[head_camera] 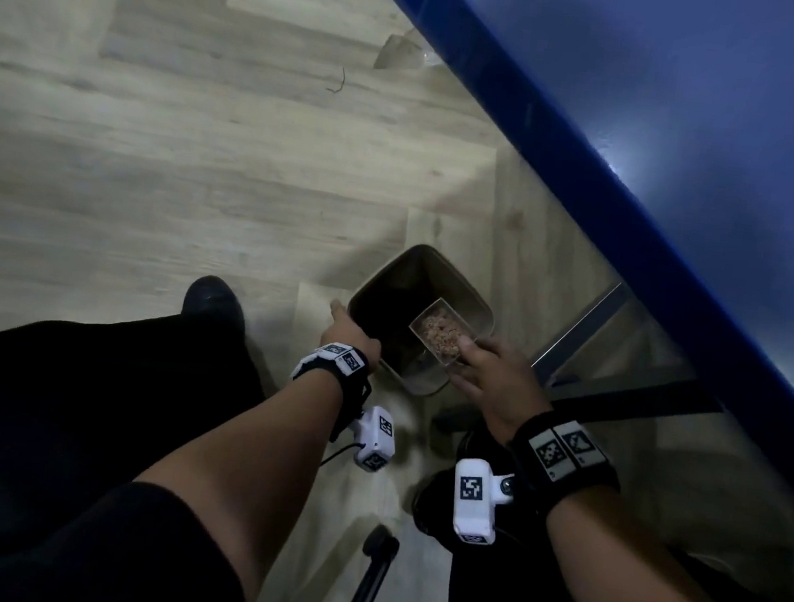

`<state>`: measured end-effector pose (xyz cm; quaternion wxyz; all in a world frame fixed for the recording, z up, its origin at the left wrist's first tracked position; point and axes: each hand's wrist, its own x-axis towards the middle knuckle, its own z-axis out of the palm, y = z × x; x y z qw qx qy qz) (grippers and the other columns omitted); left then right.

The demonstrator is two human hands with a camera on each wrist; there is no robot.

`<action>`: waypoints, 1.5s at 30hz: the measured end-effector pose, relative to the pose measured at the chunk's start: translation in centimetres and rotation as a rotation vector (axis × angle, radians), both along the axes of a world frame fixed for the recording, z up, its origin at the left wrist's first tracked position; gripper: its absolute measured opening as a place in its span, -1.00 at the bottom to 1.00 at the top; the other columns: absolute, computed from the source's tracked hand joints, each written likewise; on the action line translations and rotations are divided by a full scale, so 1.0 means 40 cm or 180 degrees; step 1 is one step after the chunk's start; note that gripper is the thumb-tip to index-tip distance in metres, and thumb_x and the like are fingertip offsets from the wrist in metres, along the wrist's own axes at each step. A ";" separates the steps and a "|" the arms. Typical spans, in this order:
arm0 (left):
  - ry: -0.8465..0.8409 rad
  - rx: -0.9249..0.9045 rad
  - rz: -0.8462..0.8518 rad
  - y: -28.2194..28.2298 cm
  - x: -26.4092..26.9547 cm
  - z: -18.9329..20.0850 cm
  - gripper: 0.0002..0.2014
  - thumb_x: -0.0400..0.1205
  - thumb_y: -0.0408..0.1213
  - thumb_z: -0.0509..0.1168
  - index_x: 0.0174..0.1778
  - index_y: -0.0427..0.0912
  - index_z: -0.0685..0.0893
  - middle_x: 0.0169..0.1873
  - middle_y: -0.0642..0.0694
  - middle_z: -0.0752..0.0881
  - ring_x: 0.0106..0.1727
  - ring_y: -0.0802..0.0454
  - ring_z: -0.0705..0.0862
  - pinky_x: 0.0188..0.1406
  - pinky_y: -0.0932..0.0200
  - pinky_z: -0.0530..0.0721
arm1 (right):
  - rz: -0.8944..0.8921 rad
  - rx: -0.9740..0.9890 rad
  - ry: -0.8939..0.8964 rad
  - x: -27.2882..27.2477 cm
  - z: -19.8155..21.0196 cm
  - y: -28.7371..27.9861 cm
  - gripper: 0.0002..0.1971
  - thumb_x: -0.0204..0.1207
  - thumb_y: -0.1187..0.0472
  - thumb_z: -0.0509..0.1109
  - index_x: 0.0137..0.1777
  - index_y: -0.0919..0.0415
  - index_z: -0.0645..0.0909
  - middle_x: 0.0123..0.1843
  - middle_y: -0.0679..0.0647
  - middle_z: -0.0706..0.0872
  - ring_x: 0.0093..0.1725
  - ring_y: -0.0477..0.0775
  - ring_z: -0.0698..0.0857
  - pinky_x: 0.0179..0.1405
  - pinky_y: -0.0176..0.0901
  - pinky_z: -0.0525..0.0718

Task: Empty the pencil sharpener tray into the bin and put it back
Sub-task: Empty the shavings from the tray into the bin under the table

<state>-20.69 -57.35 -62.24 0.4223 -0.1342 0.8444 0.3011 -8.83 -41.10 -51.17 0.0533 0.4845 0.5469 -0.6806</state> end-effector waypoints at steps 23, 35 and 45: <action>0.0301 -0.0064 -0.0516 -0.152 0.031 0.158 0.05 0.54 -0.14 0.52 0.82 0.11 -0.04 0.45 -0.31 0.67 0.44 -0.36 0.66 0.39 -0.09 0.64 | 0.0679 0.1542 -0.0474 -0.021 -0.035 -0.122 -0.49 0.41 0.18 0.73 0.29 0.14 0.59 0.09 0.09 0.80 0.03 0.12 0.77 -0.04 -0.19 0.66; 0.0397 -0.0140 -0.0534 -0.144 0.052 0.140 0.09 0.49 -0.10 0.50 0.81 0.18 -0.10 0.33 -0.30 0.74 0.30 -0.37 0.74 0.28 -0.11 0.71 | 0.0972 0.1985 -0.0343 -0.013 -0.006 -0.103 -0.55 0.35 0.29 0.76 0.13 0.13 0.61 -0.08 0.04 0.79 -0.16 0.02 0.74 -0.47 -0.68 0.48; 0.0369 -0.0081 -0.0459 -0.133 0.062 0.155 0.07 0.56 -0.20 0.45 0.82 0.10 -0.17 0.29 -0.38 0.74 0.26 -0.41 0.74 0.21 -0.12 0.67 | 0.0833 0.1963 -0.0261 -0.009 -0.010 -0.127 -0.50 0.25 0.22 0.83 0.08 0.12 0.62 -0.08 0.01 0.80 -0.19 -0.03 0.76 -0.42 -0.58 0.49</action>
